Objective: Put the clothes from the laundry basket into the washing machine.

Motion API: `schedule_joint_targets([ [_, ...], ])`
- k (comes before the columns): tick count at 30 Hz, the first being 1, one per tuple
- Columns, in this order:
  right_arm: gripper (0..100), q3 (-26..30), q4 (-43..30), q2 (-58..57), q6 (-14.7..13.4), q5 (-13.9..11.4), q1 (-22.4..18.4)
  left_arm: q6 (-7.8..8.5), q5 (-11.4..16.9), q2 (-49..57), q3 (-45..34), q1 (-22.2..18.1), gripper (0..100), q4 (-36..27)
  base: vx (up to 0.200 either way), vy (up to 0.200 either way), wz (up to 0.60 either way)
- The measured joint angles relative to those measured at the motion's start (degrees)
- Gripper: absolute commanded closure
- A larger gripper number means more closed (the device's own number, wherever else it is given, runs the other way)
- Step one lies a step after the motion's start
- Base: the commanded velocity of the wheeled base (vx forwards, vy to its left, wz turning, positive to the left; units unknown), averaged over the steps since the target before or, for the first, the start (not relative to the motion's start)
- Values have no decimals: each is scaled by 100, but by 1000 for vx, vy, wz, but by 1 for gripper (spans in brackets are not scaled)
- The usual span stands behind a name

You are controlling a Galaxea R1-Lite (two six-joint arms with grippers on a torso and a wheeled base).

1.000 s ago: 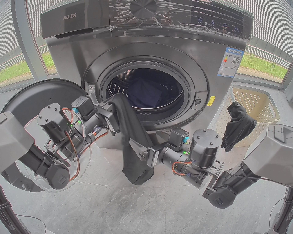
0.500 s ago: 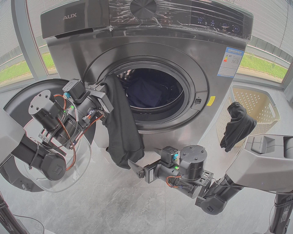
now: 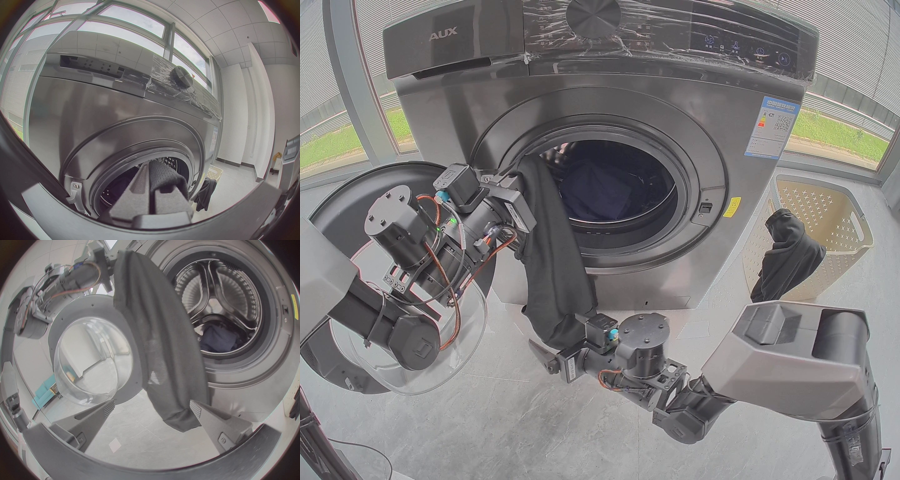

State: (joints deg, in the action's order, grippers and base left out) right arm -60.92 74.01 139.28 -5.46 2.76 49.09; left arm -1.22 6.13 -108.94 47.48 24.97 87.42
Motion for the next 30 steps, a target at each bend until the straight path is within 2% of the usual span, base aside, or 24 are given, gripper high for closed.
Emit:
schedule_joint_targets([
  [5, 0, -446, -183, 408, 18, -71, 82, -17, -15, -62, 0, 61, 100, 2, 0, 0, 0],
  [11, 0, -918, -339, 813, 40, -29, 105, -50, -33, -101, 11, 91, 100, 6, 0, 0, 0],
  [17, 0, -1570, -490, 1290, 49, 180, 10, -52, -99, -110, 11, 121, 100, 15, 0, 0, 0],
  [23, 0, -2197, -651, 1602, 21, 325, -254, -56, -113, -101, 0, 182, 100, 17, 0, 0, 0],
  [24, 100, -2295, -673, 1635, 11, 354, -297, -59, -113, -96, 0, 184, 100, 17, 0, 0, 0],
  [30, 100, -2743, -728, 1820, -37, 474, -544, -61, -113, -73, -22, 205, 100, 20, 0, 0, 0],
])
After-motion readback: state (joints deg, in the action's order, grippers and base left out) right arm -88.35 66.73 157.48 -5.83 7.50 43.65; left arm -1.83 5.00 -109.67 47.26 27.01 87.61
